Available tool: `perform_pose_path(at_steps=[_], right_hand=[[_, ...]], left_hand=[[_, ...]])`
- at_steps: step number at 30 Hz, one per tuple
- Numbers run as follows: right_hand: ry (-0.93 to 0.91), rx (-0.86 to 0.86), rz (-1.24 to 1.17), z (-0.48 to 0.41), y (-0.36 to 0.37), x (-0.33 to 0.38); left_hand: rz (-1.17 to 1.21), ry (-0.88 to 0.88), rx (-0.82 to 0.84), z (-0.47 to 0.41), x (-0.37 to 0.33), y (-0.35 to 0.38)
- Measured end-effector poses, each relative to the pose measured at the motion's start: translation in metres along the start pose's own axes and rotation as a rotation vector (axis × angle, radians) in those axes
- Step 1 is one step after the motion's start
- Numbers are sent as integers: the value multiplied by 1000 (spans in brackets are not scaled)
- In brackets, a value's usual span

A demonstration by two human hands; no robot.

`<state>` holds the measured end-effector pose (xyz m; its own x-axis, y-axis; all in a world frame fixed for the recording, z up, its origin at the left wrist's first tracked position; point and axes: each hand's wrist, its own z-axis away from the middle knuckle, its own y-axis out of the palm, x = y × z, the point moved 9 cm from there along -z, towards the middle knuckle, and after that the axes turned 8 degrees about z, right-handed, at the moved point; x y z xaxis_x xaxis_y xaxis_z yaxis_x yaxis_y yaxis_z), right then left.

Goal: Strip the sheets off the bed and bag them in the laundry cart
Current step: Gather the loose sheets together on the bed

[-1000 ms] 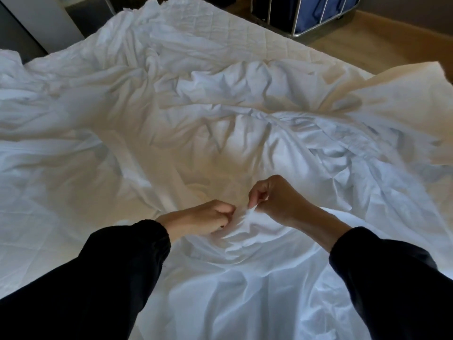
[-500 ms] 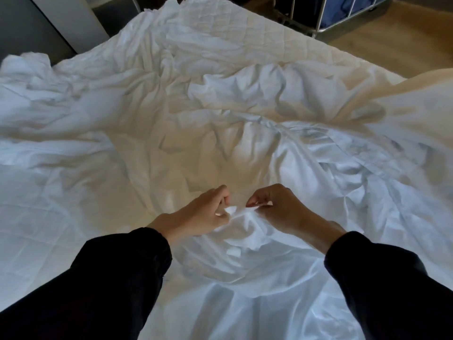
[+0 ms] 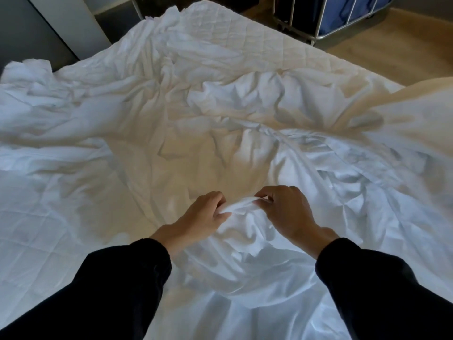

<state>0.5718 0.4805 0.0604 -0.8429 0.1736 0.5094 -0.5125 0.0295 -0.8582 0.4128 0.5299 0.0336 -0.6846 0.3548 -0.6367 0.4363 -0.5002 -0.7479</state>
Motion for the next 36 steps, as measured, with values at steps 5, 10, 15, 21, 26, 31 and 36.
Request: perform_pose_path(at_steps=[5,10,15,21,26,31,36], right_hand=[[46,-68,202,-16,-5,-3],[112,-190,294,-28,-17,-7],[299,-307,347,-33,-35,-20],[472,5,559,-33,2,-20],[-107,30,463,-53,57,58],[-10,131,214,-72,74,72],[65,-18,211,-78,52,66]], left_hand=[[-37,-14,22,-22,8,-7],[-152,-24,112,-43,22,-12],[90,-87,356,-58,28,-5],[-229,13,558,-68,53,1],[-233,135,490,-71,53,-4],[-40,17,482,-73,60,-15],[164,-411,798,-53,102,-16]])
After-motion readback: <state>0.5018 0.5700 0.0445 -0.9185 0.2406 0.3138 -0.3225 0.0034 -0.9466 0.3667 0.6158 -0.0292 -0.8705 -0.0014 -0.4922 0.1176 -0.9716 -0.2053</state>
